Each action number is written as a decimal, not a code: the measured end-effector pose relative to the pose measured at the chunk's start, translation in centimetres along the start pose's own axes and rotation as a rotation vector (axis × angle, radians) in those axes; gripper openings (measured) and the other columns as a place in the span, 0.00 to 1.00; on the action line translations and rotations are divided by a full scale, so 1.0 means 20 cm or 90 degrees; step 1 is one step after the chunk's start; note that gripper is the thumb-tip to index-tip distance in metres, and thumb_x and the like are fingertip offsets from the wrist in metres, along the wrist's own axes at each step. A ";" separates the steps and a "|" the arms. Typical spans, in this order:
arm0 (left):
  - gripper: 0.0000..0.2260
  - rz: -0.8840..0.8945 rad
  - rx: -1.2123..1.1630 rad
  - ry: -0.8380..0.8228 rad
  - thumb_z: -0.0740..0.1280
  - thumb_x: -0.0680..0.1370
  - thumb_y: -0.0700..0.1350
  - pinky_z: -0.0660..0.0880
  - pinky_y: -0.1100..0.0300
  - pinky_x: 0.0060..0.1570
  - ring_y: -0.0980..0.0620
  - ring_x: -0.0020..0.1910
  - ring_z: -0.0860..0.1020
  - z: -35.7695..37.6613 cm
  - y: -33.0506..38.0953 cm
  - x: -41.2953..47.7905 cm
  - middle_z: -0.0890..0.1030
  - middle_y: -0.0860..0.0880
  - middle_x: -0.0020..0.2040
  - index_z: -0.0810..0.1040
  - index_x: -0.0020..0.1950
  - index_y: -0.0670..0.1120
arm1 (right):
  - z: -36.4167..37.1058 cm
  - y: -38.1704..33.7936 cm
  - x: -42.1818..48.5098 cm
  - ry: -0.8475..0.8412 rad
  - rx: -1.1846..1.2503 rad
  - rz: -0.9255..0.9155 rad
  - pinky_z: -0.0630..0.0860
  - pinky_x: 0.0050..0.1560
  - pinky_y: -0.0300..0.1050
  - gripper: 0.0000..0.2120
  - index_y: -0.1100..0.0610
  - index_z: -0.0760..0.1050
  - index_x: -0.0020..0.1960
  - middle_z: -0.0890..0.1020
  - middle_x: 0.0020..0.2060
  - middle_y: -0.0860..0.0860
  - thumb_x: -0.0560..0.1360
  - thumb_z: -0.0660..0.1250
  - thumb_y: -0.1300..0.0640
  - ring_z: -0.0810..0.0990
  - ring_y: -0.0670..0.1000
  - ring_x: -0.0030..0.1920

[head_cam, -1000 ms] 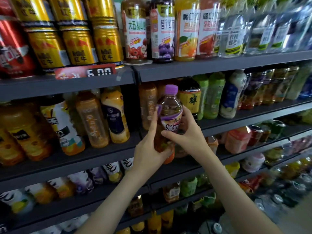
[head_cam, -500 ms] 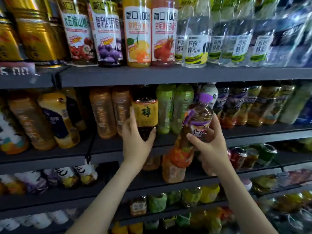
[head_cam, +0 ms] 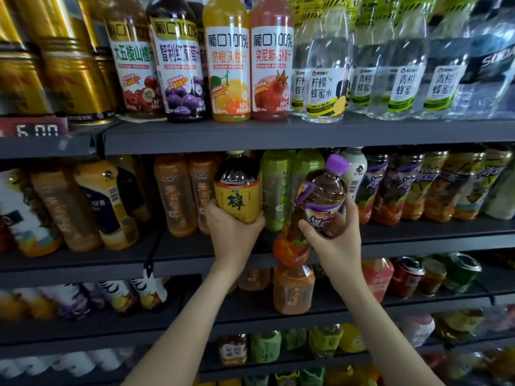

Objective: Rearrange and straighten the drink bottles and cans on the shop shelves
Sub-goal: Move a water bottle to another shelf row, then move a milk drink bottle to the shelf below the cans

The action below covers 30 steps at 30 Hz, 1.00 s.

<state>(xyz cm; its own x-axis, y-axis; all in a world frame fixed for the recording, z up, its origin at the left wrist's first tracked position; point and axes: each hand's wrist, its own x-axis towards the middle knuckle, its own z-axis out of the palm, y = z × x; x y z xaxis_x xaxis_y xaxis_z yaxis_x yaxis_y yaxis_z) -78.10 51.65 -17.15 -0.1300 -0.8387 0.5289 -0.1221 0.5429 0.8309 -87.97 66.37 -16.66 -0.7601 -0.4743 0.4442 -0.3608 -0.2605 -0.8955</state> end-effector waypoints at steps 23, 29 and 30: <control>0.43 0.013 -0.066 -0.006 0.80 0.63 0.40 0.64 0.81 0.53 0.62 0.58 0.66 -0.54 -0.24 -0.08 0.63 0.50 0.62 0.55 0.67 0.39 | 0.50 -0.03 0.03 -0.072 -0.120 -0.032 0.72 0.56 0.32 0.36 0.53 0.58 0.75 0.77 0.62 0.48 0.72 0.73 0.56 0.76 0.44 0.60; 0.42 0.044 -0.055 -0.046 0.80 0.63 0.43 0.65 0.78 0.56 0.58 0.61 0.66 -0.51 -0.24 -0.06 0.63 0.50 0.61 0.56 0.66 0.43 | 0.47 -0.05 -0.03 -0.021 -0.117 -0.025 0.75 0.58 0.34 0.34 0.54 0.64 0.73 0.79 0.60 0.47 0.71 0.75 0.56 0.77 0.40 0.58; 0.42 0.050 -0.058 -0.054 0.81 0.63 0.43 0.65 0.78 0.56 0.59 0.62 0.66 -0.50 -0.23 -0.06 0.63 0.50 0.62 0.56 0.66 0.44 | 0.46 -0.06 -0.04 -0.007 -0.116 -0.025 0.75 0.57 0.32 0.34 0.54 0.65 0.73 0.79 0.59 0.46 0.71 0.75 0.57 0.77 0.38 0.57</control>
<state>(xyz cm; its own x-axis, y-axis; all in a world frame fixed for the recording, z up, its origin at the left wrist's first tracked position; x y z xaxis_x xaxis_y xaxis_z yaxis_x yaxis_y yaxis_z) -67.56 49.78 -19.80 -0.2190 -0.7850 0.5796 -0.0195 0.5974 0.8017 -81.93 59.37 -15.81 -0.7378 -0.4761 0.4784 -0.4828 -0.1232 -0.8670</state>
